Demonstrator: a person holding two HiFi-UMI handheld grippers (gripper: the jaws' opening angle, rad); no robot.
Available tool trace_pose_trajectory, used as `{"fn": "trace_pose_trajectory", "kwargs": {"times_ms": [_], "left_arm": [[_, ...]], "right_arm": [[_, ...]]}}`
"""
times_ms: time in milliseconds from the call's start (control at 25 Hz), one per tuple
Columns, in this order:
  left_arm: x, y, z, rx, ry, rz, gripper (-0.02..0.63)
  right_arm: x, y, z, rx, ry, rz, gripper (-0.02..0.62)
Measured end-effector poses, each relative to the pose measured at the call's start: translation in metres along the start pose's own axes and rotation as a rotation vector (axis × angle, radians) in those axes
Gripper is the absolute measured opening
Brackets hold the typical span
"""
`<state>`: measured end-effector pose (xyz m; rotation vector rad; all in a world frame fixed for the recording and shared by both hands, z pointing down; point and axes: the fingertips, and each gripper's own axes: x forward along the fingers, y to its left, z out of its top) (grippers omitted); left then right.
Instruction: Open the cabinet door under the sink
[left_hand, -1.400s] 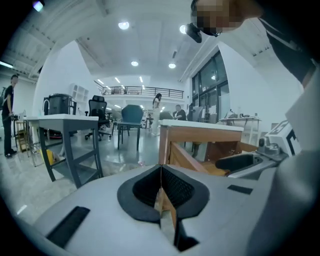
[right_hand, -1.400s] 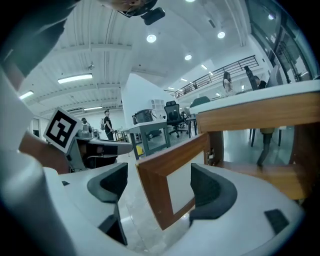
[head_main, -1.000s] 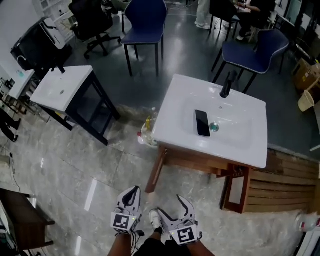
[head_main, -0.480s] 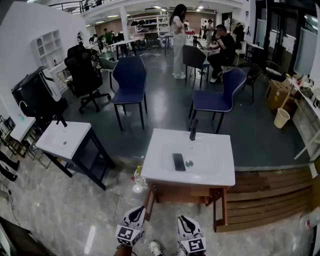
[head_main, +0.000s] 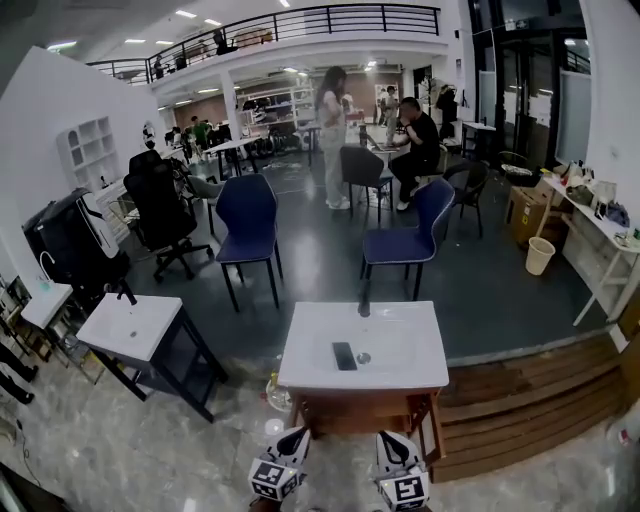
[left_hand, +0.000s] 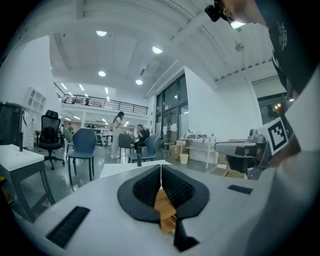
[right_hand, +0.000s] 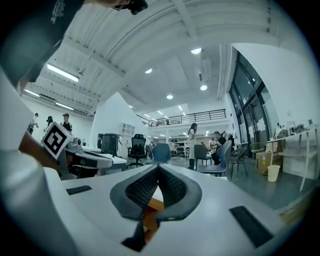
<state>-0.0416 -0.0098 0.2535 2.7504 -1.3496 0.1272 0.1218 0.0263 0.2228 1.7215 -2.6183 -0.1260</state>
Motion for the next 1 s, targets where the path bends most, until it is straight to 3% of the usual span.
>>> {"fn": "trace_pose_trajectory", "kwargs": {"times_ms": [320,640,1000], "left_arm": [[0.015,-0.031,0.028,0.054,-0.043,-0.058,0.023],[0.026,-0.053,0.052,0.066,-0.082,-0.063,0.023],[0.034,-0.073,0.048,0.081,-0.061,-0.068,0.023]], "right_arm": [[-0.007,-0.035,0.026,-0.036,-0.048,-0.092,0.023],[-0.01,-0.052,0.046,-0.041,-0.094,-0.083,0.023],[-0.014,-0.057,0.041,-0.055,-0.093,-0.051,0.023]]}}
